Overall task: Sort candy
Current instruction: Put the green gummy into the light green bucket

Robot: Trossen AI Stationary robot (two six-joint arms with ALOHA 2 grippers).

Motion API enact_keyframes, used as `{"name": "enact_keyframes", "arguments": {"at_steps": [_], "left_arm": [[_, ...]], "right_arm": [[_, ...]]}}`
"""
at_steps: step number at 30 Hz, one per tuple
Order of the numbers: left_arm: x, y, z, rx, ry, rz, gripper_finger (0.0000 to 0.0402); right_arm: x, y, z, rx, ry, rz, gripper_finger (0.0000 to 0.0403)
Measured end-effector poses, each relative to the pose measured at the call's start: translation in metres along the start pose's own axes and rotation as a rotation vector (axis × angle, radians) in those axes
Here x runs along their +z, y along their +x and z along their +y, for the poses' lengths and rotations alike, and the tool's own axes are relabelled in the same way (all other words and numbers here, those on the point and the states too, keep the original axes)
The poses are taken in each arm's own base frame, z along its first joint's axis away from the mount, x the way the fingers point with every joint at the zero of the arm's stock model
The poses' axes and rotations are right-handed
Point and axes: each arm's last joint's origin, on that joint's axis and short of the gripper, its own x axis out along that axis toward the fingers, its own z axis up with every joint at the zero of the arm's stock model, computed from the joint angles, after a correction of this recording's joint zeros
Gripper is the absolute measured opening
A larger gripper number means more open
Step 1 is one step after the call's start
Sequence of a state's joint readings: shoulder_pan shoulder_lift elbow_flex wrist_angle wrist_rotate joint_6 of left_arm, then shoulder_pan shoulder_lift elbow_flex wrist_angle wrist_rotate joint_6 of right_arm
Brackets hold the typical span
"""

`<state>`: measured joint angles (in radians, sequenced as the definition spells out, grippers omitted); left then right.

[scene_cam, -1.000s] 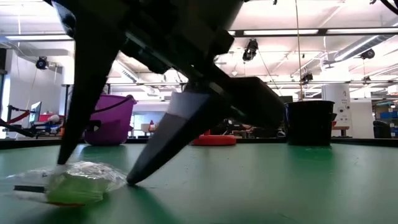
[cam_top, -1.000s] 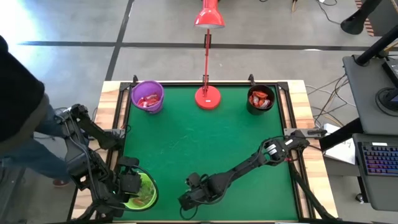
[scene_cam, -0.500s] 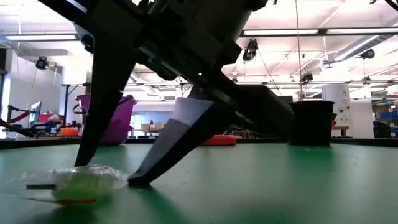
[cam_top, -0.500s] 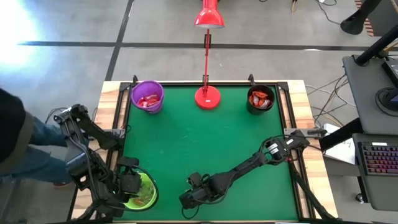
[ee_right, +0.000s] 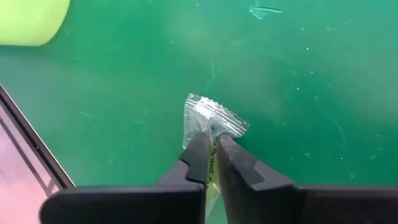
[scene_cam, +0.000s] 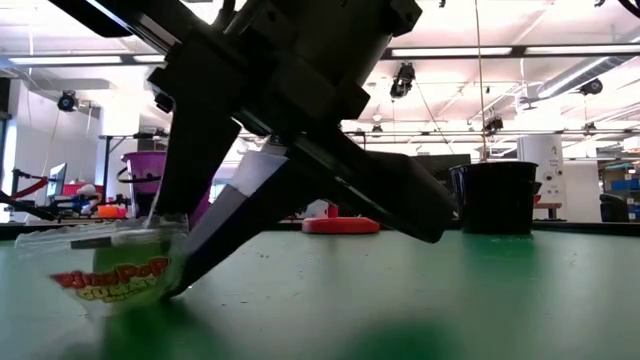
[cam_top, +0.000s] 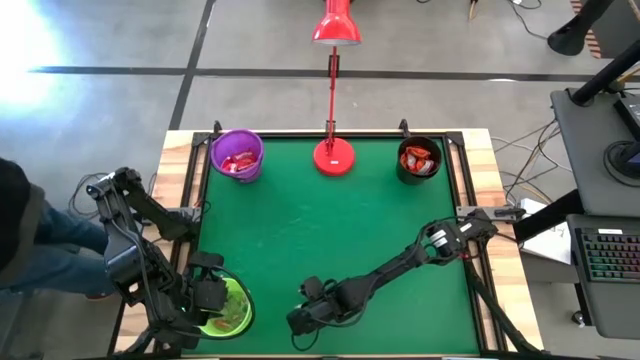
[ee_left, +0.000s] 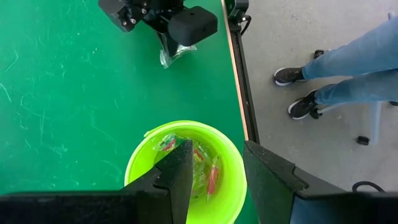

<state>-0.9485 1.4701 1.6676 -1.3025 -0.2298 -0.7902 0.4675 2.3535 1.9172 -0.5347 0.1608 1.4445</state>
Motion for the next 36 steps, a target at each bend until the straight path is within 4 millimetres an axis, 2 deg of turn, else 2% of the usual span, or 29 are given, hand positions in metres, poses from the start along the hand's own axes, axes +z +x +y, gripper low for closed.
{"name": "enact_keyframes", "arguments": {"at_steps": [6,9,15,21,30,36], "left_arm": [[0.000,0.000,0.000,0.000,-0.011,0.000,0.0123],[0.000,0.000,0.000,0.000,-0.011,0.001,0.0123],[0.001,0.002,0.000,0.032,-0.021,-0.026,0.0123],[0.004,0.007,0.000,0.098,-0.039,-0.072,0.0123],[0.011,0.006,0.005,0.245,-0.157,-0.274,0.0123],[0.018,0.007,0.013,0.279,-0.303,-0.338,0.0123]], "right_arm": [[0.003,-0.009,0.011,0.026,-0.088,-0.001,0.0010],[0.006,-0.019,0.023,0.068,-0.145,-0.007,0.0009],[0.021,-0.058,0.058,0.195,-0.268,-0.064,0.0009],[0.046,-0.105,0.085,0.231,-0.420,-0.236,0.0009],[0.074,-0.170,0.091,0.248,-0.591,-0.467,0.0009],[0.089,-0.198,0.090,0.224,-0.665,-0.547,0.0009]]}}
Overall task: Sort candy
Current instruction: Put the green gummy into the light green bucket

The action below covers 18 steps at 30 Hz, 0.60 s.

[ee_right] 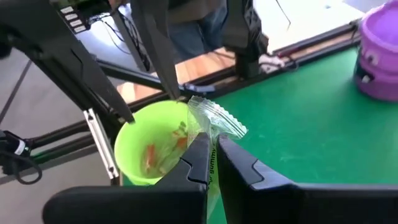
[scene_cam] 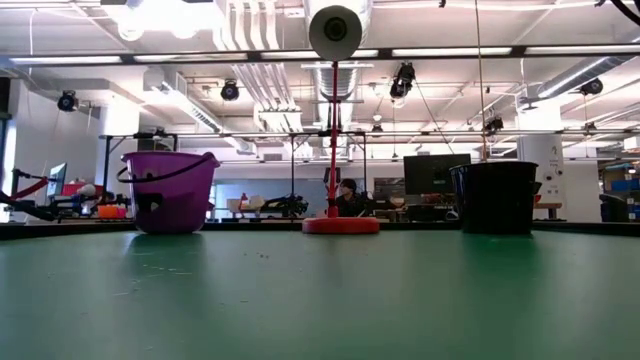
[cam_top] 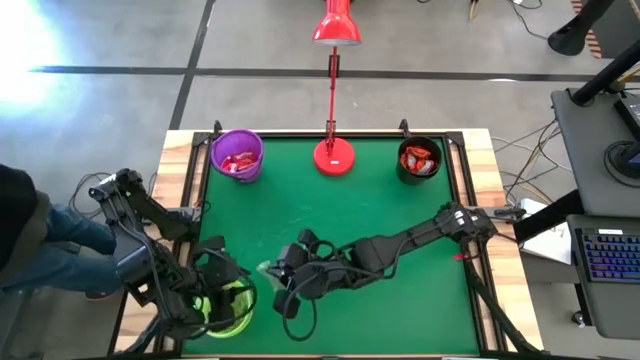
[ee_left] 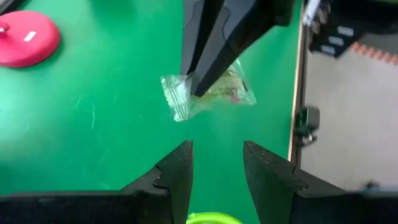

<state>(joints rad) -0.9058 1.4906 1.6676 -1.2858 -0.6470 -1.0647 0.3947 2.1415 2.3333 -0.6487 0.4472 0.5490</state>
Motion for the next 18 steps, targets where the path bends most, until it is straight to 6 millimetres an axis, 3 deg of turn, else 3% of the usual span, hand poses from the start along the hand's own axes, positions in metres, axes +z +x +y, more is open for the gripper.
{"name": "enact_keyframes", "arguments": {"at_steps": [7,18], "left_arm": [[0.014,0.007,0.004,0.013,-0.097,-0.061,0.0123],[0.022,0.009,0.013,0.054,-0.082,-0.054,0.0123]], "right_arm": [[0.010,-0.007,-0.005,-0.002,-0.059,-0.014,0.0009],[0.011,-0.010,-0.004,0.034,-0.070,-0.002,0.0009]]}}
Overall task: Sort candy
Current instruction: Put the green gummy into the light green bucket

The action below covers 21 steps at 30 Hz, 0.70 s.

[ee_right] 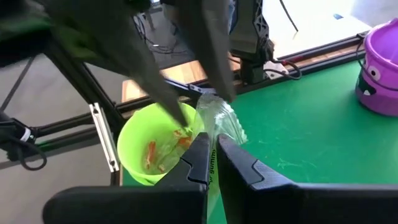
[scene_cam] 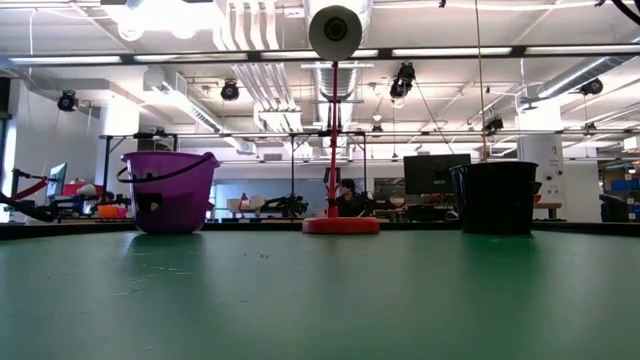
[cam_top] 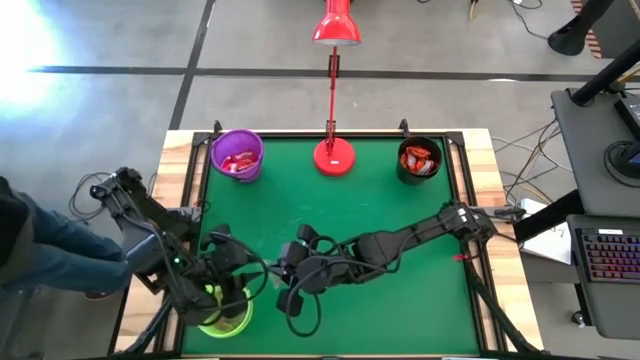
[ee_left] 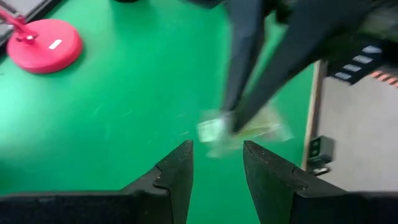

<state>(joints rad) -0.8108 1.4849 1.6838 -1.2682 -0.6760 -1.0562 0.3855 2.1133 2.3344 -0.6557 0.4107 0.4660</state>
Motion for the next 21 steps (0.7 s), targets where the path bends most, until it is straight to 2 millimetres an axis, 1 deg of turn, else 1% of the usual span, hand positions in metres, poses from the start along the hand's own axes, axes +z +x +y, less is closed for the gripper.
{"name": "enact_keyframes", "arguments": {"at_steps": [6,10,13,18,21], "left_arm": [[-0.001,0.001,0.005,0.029,0.018,0.019,0.0123],[0.003,0.000,0.006,0.028,0.000,-0.007,0.0123],[0.007,0.003,0.005,0.018,-0.012,-0.033,0.0123],[0.019,0.005,-0.003,-0.060,-0.014,-0.099,0.0123],[0.023,0.008,-0.003,-0.066,-0.013,-0.112,0.0123]], "right_arm": [[0.010,-0.017,-0.004,-0.008,-0.011,-0.002,0.0009],[0.018,-0.027,-0.006,-0.022,-0.024,-0.034,0.0009],[0.020,-0.029,-0.008,-0.044,-0.047,-0.050,0.0009],[0.023,-0.028,-0.008,-0.042,-0.052,-0.071,0.0009],[0.023,-0.029,-0.008,-0.046,-0.058,-0.075,0.0009]]}}
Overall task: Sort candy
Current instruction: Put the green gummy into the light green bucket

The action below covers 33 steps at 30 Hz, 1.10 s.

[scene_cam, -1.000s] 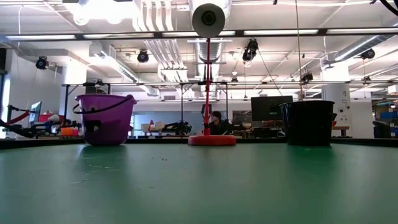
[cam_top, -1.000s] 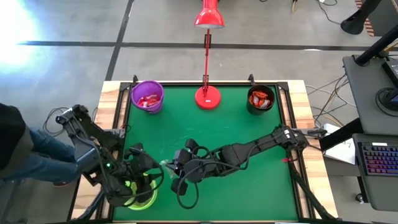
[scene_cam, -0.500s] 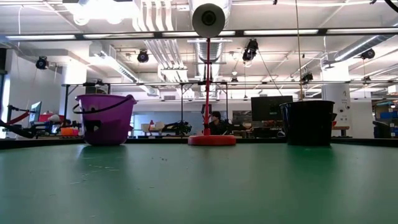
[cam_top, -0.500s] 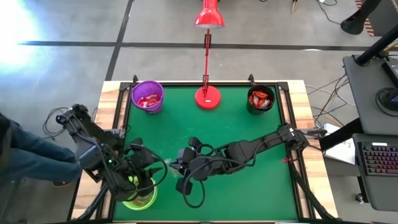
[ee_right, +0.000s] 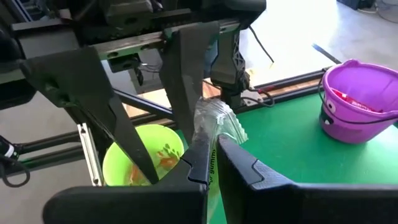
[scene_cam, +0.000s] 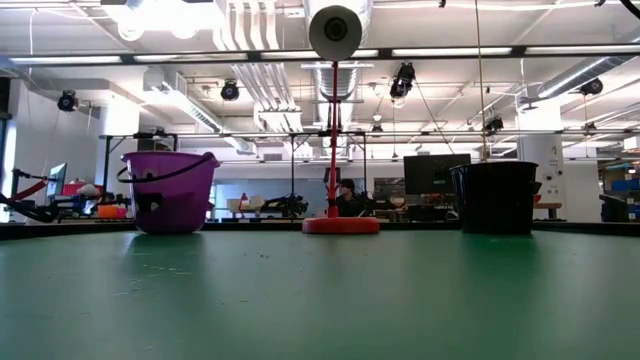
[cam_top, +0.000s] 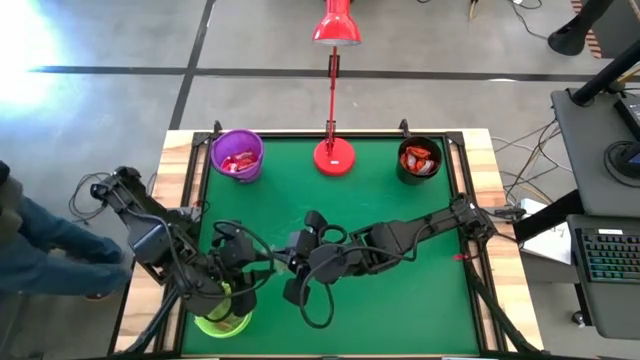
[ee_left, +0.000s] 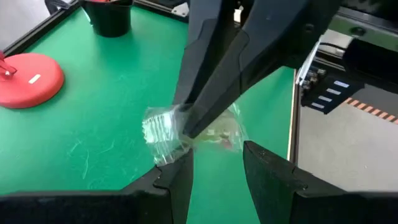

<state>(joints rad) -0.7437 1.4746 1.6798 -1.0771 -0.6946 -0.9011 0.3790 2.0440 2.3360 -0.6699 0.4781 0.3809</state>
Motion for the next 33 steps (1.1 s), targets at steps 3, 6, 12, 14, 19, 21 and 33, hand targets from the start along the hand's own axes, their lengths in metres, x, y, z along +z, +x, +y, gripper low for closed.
{"name": "enact_keyframes", "arguments": {"at_steps": [3,6,12,14,19,21,33], "left_arm": [[0.002,0.002,0.002,0.007,-0.006,0.000,0.0123],[0.003,0.004,0.003,0.017,-0.009,0.000,0.0123],[0.001,0.004,0.005,0.002,-0.027,0.058,0.0123],[-0.001,0.004,0.006,0.014,-0.030,0.075,0.0123],[0.000,0.002,0.008,0.002,-0.042,0.086,0.0123],[0.003,0.000,0.010,-0.006,-0.056,0.076,0.0123],[0.013,0.002,0.013,-0.050,-0.085,0.056,0.0123]], "right_arm": [[0.000,0.000,0.000,-0.001,0.001,-0.001,0.0009],[0.000,0.000,0.000,-0.001,0.001,-0.002,0.0009],[-0.002,-0.005,0.002,0.007,-0.014,0.026,0.0009],[0.000,-0.007,0.002,0.009,-0.013,0.024,0.0009],[0.002,-0.010,0.001,0.009,-0.011,0.019,0.0009],[0.002,-0.010,0.002,0.009,-0.013,0.022,0.0009],[0.004,-0.010,0.002,0.016,-0.031,0.003,0.0009]]}}
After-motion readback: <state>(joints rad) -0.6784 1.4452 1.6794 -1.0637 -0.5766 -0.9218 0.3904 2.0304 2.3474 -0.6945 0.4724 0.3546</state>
